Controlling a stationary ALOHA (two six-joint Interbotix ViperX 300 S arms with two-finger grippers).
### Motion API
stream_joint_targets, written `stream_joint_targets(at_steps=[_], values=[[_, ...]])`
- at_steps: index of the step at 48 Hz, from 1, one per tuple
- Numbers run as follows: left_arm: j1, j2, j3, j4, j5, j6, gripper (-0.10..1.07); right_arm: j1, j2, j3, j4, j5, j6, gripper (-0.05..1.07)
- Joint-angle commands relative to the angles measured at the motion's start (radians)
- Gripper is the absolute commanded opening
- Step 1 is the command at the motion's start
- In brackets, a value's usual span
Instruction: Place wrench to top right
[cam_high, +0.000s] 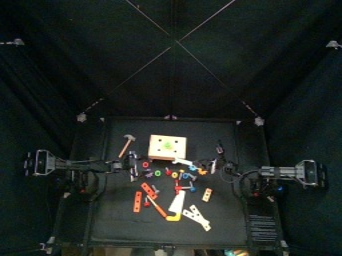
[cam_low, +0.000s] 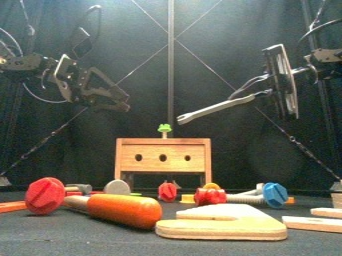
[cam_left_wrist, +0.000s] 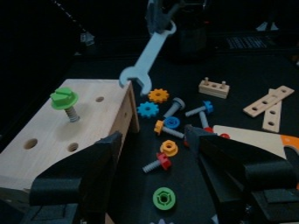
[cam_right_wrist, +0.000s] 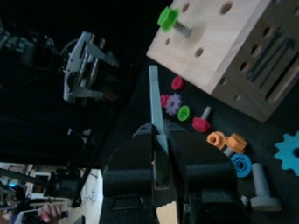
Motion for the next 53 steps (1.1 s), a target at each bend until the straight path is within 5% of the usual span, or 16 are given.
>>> stream_joint_targets(at_steps=[1, 13, 28, 42, 53], values=[[0.008, -0.006, -0.011, -0.002, -0.011, 0.002, 0.94, -0.072, -0.075, 0.023, -0.012, -0.014, -0.005, 0.36], [0.012, -0.003, -0.005, -0.002, -0.011, 0.002, 0.94, -0.256, -0.129, 0.064, -0.058, 0.040, 0.009, 0.36], [0.029, 0.006, -0.002, -0.002, -0.011, 0.002, 0.94, -0.479, -0.035, 0.043, -0.121, 0.367, 0.012, 0.37], [0.035, 0.006, 0.000, -0.002, -0.008, 0.000, 0.94, -0.537, 0.052, 0.005, -0.187, 0.558, 0.014, 0.43], [0.038, 0.006, 0.000, -0.002, -0.006, 0.000, 0.94, -0.526, 0.054, 0.008, -0.187, 0.601, 0.014, 0.68]])
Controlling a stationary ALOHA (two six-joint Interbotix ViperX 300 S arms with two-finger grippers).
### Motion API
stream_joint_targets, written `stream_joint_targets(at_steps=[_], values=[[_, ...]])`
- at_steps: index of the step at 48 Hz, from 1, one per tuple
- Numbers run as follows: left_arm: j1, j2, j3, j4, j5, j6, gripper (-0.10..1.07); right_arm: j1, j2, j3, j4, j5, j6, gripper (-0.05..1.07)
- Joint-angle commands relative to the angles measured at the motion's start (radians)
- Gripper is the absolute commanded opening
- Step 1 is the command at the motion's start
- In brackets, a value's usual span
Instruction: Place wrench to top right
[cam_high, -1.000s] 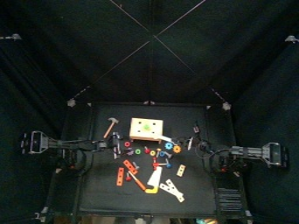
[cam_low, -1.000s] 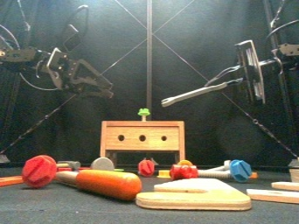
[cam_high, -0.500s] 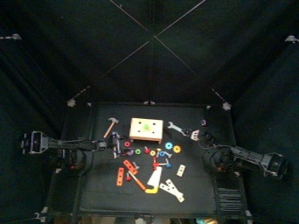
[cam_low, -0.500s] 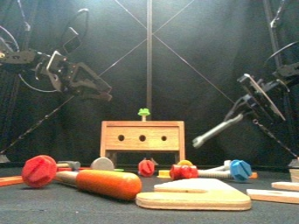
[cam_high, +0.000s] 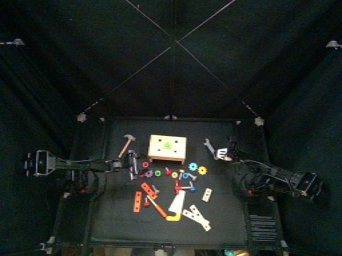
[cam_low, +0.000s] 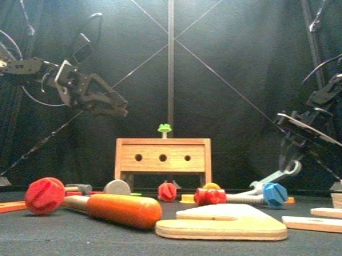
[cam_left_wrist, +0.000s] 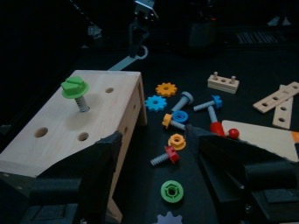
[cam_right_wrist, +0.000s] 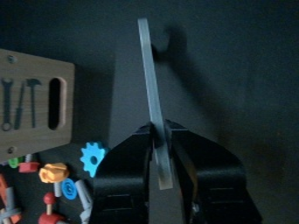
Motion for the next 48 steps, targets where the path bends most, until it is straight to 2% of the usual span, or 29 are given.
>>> stream_joint_targets(at_steps=[1, 8, 14, 23, 33, 48], values=[[0.006, 0.000, -0.011, -0.002, -0.006, 0.000, 0.94, 0.003, -0.009, -0.014, -0.003, 0.011, -0.002, 0.70], [0.006, -0.002, -0.011, -0.002, -0.005, 0.000, 0.94, 0.008, -0.009, -0.018, -0.015, 0.023, -0.002, 0.81], [0.006, 0.000, -0.011, -0.002, -0.005, 0.000, 0.94, 0.014, -0.009, -0.026, -0.025, 0.028, -0.002, 0.86], [0.008, 0.000, -0.009, -0.002, -0.003, 0.000, 0.94, 0.038, -0.005, -0.048, -0.032, 0.034, -0.003, 0.86], [0.006, 0.000, -0.009, -0.002, -0.005, 0.000, 0.94, 0.103, -0.005, -0.074, -0.101, 0.034, -0.002, 0.86], [0.006, -0.002, 0.005, -0.020, 0.002, -0.005, 0.94, 0.218, -0.005, -0.097, -0.150, 0.034, -0.003, 0.86]])
